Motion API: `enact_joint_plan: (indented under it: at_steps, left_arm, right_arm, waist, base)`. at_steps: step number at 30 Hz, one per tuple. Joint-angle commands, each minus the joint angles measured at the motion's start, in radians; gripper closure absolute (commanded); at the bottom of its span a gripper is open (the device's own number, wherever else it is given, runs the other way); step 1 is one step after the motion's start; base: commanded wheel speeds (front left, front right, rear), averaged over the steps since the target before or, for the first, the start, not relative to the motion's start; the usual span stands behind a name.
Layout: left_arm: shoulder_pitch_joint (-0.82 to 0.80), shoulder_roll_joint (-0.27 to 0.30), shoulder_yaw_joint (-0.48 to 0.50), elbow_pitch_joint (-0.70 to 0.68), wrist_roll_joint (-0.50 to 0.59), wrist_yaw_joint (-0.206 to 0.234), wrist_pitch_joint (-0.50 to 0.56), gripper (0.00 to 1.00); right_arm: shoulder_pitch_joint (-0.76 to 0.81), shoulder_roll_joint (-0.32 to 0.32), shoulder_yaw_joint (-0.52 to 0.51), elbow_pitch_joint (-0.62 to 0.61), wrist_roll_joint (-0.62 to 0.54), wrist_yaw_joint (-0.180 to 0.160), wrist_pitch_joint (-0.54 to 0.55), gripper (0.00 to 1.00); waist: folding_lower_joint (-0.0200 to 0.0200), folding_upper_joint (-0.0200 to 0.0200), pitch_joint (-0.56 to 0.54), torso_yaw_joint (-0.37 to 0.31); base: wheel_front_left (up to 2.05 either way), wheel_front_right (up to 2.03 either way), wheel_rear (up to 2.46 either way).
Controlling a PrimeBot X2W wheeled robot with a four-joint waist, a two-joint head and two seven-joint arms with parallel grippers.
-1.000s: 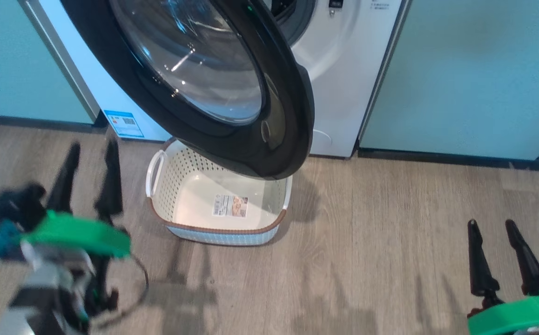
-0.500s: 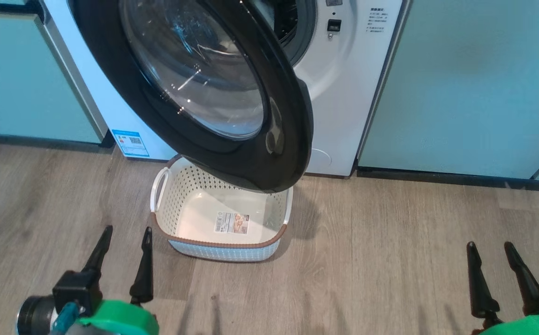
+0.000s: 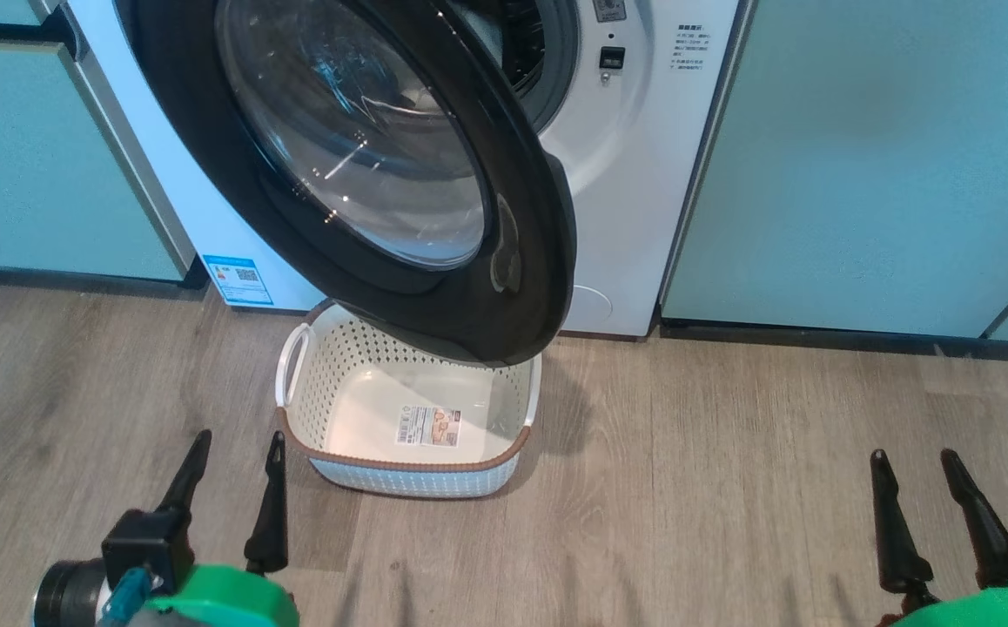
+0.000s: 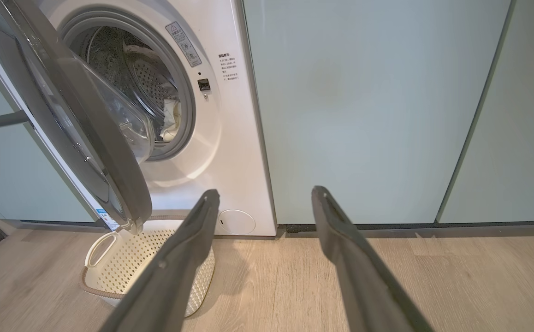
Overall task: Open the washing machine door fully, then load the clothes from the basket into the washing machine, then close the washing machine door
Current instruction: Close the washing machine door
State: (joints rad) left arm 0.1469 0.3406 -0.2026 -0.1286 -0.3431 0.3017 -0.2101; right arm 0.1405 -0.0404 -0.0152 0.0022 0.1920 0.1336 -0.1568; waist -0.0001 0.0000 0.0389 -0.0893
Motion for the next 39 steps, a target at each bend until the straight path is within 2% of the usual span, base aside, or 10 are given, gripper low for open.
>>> enact_joint_plan:
  at_steps: [1,8,9,11,25,32,39]
  left_arm:
    - [-0.026,0.017,0.032,-0.036,0.005,0.005,0.000,0.00]
    - [-0.028,0.016,0.027,-0.034,0.003,0.009,0.005,0.00]
    - [-0.029,0.015,0.025,-0.034,0.003,0.009,0.006,0.00]
    - [-0.030,0.015,0.022,-0.035,0.002,0.009,0.006,0.00]
    - [-0.044,0.019,0.009,-0.032,0.003,0.008,0.008,0.00]
    - [-0.068,0.012,-0.020,-0.026,0.006,-0.005,0.012,0.00]
    - [-0.105,0.005,-0.051,-0.007,0.012,-0.024,0.011,0.00]
  right_arm:
    - [-0.013,-0.010,0.023,-0.036,-0.011,-0.003,0.001,0.00]
    - [-0.013,-0.010,0.022,-0.036,-0.011,-0.003,0.001,0.00]
    - [-0.013,-0.010,0.021,-0.036,-0.011,-0.003,0.002,0.09]
    - [-0.014,-0.010,0.021,-0.038,-0.009,-0.003,-0.001,1.00]
    - [-0.036,-0.010,0.043,-0.015,-0.001,-0.003,0.005,1.00]
    - [-0.084,-0.010,0.048,0.028,0.006,-0.003,-0.009,1.00]
    - [-0.219,-0.010,0.075,0.119,0.010,-0.003,-0.033,1.00]
  waist:
    - [0.0001,0.0000,0.000,0.000]
    - [0.0001,0.0000,-0.003,-0.003]
    - [0.0001,0.0000,-0.003,-0.003]
    - [0.0001,0.0000,-0.002,-0.003]
    - [0.0001,0.0000,0.002,0.019]
    - [0.0001,0.0000,0.006,0.085]
    - [0.0001,0.0000,0.007,0.161]
  base:
    - [0.00,0.00,0.00]
    - [0.00,0.00,0.00]
    - [0.00,0.00,0.00]
    - [0.00,0.00,0.00]
    - [0.00,0.00,0.00]
    - [0.00,0.00,0.00]
    - [0.00,0.00,0.00]
